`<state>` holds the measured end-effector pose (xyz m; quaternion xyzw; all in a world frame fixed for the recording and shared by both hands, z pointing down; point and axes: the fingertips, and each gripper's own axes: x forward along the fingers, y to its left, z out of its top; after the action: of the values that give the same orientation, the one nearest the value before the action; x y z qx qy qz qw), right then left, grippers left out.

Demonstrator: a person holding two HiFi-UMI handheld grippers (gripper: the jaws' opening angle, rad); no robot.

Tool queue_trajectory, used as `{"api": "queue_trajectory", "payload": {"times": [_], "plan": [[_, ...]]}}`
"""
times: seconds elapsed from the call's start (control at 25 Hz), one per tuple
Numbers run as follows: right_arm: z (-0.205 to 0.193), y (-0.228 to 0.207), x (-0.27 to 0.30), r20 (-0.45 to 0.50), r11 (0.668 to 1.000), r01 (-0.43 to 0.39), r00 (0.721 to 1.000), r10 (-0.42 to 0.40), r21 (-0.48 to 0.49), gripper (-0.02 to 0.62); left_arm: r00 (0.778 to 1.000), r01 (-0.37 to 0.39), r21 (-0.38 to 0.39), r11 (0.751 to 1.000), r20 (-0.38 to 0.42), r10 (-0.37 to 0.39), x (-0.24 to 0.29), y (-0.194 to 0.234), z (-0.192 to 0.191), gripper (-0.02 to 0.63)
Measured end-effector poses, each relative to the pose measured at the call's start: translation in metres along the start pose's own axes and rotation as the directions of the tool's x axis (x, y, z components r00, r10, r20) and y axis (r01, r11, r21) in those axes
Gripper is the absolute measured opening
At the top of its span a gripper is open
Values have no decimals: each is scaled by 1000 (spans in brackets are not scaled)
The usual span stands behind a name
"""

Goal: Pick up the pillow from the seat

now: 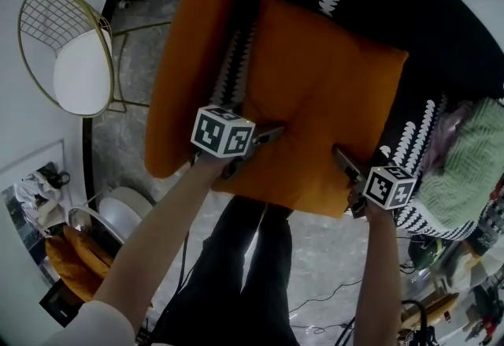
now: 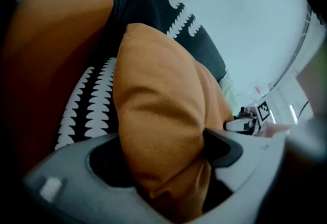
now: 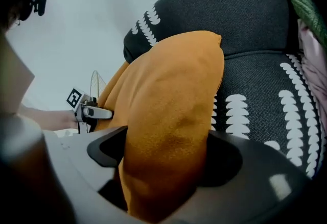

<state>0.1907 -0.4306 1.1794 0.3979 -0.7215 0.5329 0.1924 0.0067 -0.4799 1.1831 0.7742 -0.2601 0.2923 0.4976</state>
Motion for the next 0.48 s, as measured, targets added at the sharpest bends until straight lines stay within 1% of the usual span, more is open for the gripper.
{"api": "queue_trajectory", "payload": {"times": [0.08, 0.2, 0.32, 0.48], "plan": [[0, 5, -2, -1, 1000, 2, 1000, -2, -26, 380, 1000, -10, 32, 999, 9, 10, -2, -8, 1, 364], [1, 13, -9, 6, 999, 4, 1000, -3, -53, 340, 1000, -17, 61, 998, 10, 16, -7, -19, 2, 316], [4, 19, -18, 15, 998, 4, 1000, -3, -69, 318, 1000, -14, 73, 997, 11, 13, -14, -30, 4, 292], [3, 27, -31, 15, 997, 7, 1000, -6, -80, 308, 1000, -13, 77, 997, 15, 12, -22, -43, 3, 290]]}}
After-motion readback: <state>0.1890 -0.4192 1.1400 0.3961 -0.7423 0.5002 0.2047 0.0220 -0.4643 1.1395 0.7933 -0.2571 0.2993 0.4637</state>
